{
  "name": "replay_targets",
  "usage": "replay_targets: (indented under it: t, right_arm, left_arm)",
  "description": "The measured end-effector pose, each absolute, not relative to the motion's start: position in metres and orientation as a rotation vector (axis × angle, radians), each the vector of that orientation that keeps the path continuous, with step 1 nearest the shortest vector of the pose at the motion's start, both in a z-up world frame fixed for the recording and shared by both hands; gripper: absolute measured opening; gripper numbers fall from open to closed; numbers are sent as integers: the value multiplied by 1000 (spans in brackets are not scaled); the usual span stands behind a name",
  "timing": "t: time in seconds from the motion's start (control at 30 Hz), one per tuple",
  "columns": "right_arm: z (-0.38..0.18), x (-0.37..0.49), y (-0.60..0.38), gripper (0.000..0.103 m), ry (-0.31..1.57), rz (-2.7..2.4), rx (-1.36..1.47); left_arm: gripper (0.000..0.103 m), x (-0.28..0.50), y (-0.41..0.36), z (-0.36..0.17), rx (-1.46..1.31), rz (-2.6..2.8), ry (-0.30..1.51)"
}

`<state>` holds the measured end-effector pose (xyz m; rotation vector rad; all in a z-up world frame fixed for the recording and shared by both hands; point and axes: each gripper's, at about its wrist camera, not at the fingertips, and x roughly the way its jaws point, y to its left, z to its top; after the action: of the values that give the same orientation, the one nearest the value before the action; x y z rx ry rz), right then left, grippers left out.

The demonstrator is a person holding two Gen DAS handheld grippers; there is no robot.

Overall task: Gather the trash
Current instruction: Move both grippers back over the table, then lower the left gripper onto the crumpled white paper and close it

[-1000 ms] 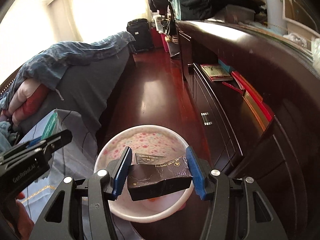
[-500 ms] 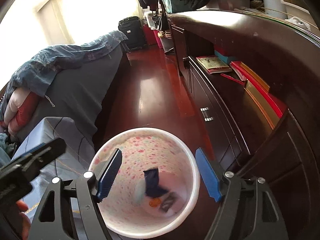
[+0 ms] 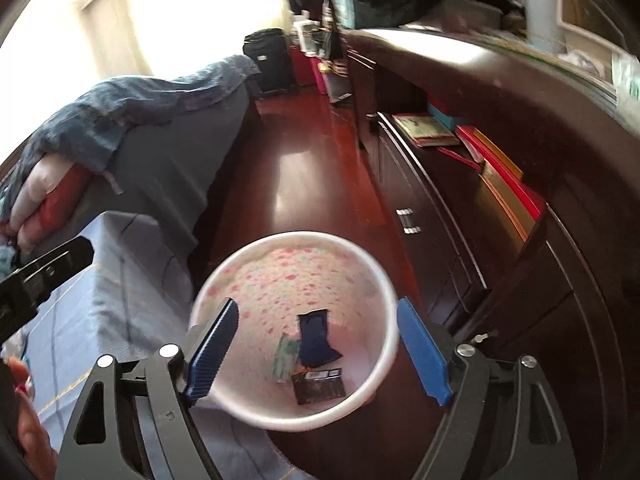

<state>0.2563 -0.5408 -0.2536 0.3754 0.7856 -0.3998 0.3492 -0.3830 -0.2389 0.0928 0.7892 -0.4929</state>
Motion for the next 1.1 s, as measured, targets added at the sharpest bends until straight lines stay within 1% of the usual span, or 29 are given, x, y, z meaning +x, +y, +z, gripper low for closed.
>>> replay_targets:
  t: [0.2, 0.33, 0.5, 0.6, 0.67, 0.83, 1.1]
  right_arm:
    - [-237, 259, -481, 87, 790, -246, 318]
    - [-229, 266, -433, 87, 800, -123, 271]
    - [-216, 272, -375, 88, 791, 18, 211]
    - [-211, 273, -348, 88, 789, 73, 178]
    - [-210, 275, -328, 88, 794, 112, 152]
    - [-211, 279, -298, 88, 806, 165, 116]
    - [-211, 286, -273, 88, 818, 192, 98]
  left_arm:
    - [86, 353, -310, -227, 69, -341, 813]
    - [86, 360, -247, -221, 35, -204, 822]
    - [90, 372, -168, -221, -13, -31, 833]
    - [96, 389, -125, -227, -12, 65, 861]
    - [99, 400, -106, -231, -14, 98, 883]
    - [99, 435, -72, -253, -13, 96, 969]
    - [100, 460, -66, -286, 66, 46, 1021]
